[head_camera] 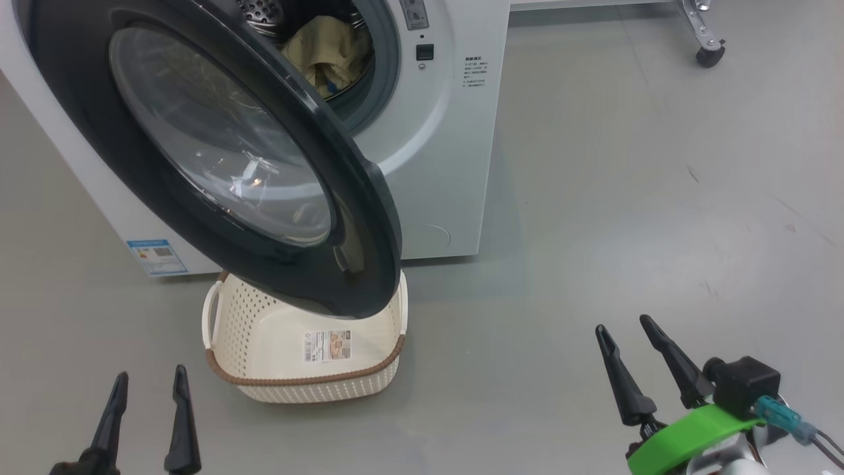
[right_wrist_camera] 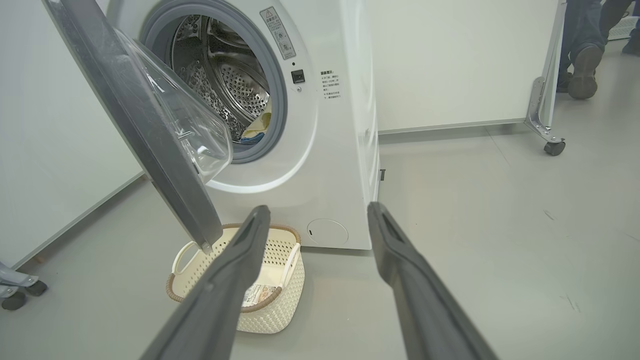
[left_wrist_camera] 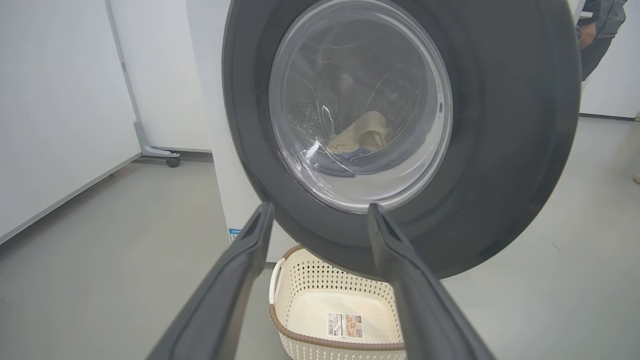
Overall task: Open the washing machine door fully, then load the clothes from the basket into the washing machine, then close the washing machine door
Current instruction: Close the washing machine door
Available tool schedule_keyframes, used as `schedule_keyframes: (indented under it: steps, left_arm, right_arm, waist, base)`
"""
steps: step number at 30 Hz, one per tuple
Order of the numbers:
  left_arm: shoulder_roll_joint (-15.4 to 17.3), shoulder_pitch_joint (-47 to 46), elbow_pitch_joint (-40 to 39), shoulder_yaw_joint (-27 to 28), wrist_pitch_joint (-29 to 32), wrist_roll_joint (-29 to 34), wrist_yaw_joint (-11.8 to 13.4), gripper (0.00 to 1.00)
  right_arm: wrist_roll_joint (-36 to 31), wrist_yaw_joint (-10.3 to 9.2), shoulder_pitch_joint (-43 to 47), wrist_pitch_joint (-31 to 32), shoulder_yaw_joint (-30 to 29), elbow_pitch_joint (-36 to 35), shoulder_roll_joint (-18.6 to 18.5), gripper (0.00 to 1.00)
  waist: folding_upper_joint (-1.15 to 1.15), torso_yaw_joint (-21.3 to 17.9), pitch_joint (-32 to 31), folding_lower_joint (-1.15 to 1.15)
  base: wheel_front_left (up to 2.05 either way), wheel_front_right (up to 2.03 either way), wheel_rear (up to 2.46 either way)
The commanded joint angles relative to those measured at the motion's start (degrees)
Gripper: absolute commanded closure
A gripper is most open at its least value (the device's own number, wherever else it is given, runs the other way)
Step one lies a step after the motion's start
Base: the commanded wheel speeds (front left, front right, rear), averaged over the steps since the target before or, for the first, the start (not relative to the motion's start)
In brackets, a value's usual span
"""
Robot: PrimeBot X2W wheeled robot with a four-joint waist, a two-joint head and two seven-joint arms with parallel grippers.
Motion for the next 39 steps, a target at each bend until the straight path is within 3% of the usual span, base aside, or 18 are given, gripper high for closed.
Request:
schedule_keyframes:
  steps: [1,23,24,25,27,39]
  left_arm:
    - [0.3,-1.4,-1.4,3.0,-0.6,0.8,-0.5,0.0]
    - [-1.9,-1.4,1.0,5.3,-0.6,2.8,-2.9,0.0]
    - [-1.9,-1.5,1.0,5.4,-0.6,2.9,-3.0,0.0]
    - [-2.0,-1.5,1.0,5.6,-0.6,2.9,-3.1,0.0]
    - [-2.1,-1.7,1.0,5.8,-0.6,3.1,-3.3,0.0]
    - [-3.1,-2.1,1.1,6.7,-0.6,3.3,-4.2,0.0]
  right_arm:
    - [-0.5,-0.15,-0.6,-0.8,0.7,-1.9,-0.6,0.0]
    - [-0.7,-0.15,-0.7,-0.8,0.8,-1.7,-0.4,0.0]
    - [-0.7,-0.15,-0.8,-0.8,0.8,-1.7,-0.4,0.2]
    - [-0.7,-0.15,-0.8,-0.8,0.9,-1.7,-0.4,0.29]
    - [-0.8,-0.15,-0.9,-0.8,0.9,-1.8,-0.5,0.97]
    - [-1.2,-0.15,-1.6,-0.8,0.7,-3.1,-0.5,1.0]
  waist:
    - [0.0,0.0,-0.1,0.0]
    - [0.0,0.0,-0.3,0.0]
    - [0.0,0.0,-0.3,0.0]
    - [0.0,0.0,-0.2,0.0]
    - [0.0,0.0,-0.2,0.0]
    - [0.0,0.1,-0.2,0.0]
  base:
    - [0.0,0.0,0.0]
    - [0.0,0.0,0.0]
    - [0.0,0.0,0.0]
    - [0.0,0.0,0.0]
    - [0.0,0.0,0.0]
    - [0.0,0.0,0.0]
